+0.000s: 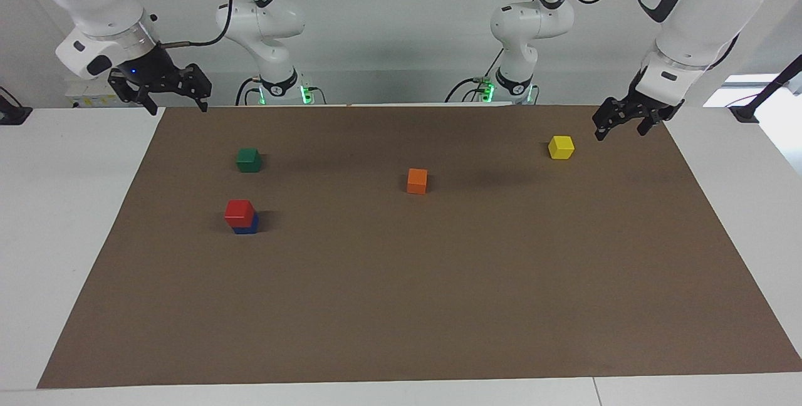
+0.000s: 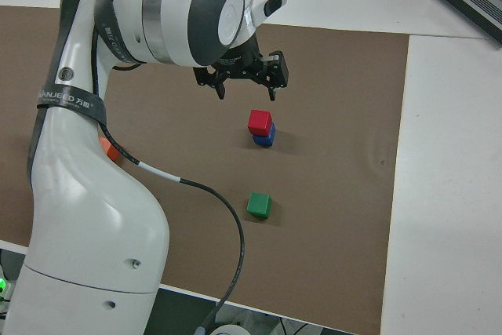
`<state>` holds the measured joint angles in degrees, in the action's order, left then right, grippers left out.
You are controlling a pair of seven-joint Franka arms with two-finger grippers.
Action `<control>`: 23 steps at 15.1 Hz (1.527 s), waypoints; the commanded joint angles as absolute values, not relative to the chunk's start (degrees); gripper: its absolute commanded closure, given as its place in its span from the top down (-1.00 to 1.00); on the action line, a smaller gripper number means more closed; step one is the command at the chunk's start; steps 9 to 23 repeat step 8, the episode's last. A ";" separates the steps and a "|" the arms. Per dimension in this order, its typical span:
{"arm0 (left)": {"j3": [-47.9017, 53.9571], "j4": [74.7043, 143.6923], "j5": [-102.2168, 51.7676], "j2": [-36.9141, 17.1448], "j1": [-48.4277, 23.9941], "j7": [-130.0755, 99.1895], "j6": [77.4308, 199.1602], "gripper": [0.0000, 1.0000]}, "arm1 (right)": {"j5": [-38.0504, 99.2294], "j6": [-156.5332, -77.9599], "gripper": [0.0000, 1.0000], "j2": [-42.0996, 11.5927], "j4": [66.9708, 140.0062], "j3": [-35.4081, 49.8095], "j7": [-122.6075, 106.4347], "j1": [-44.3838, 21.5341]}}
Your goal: Transfer red block to right arm and stack on blue block
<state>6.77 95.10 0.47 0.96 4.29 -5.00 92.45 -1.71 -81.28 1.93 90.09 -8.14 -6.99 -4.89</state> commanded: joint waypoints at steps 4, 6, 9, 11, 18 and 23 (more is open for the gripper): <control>7.03 95.98 -0.35 2.02 5.10 -4.92 91.93 1.00 | -4.13 -83.85 1.00 3.16 91.85 -8.61 -8.09 -5.10; 7.03 95.98 -0.35 2.02 5.10 -4.92 91.93 1.00 | -4.13 -83.85 1.00 3.16 91.85 -8.61 -7.74 -5.10; 7.03 95.98 -0.35 2.02 5.10 -4.92 91.93 1.00 | -4.13 -83.85 1.00 3.16 91.93 -8.53 -7.65 -5.10; 7.03 95.98 -0.35 2.02 5.10 -4.92 91.93 1.00 | -4.13 -83.85 1.00 3.16 91.93 -8.53 -7.65 -5.10; 7.03 95.98 -0.35 2.02 5.10 -4.92 91.93 1.00 | -4.13 -83.85 1.00 3.16 91.93 -8.53 -7.65 -5.10; 7.03 95.98 -0.35 2.02 5.10 -4.92 91.93 1.00 | -4.13 -83.85 1.00 3.16 91.93 -8.53 -7.65 -5.10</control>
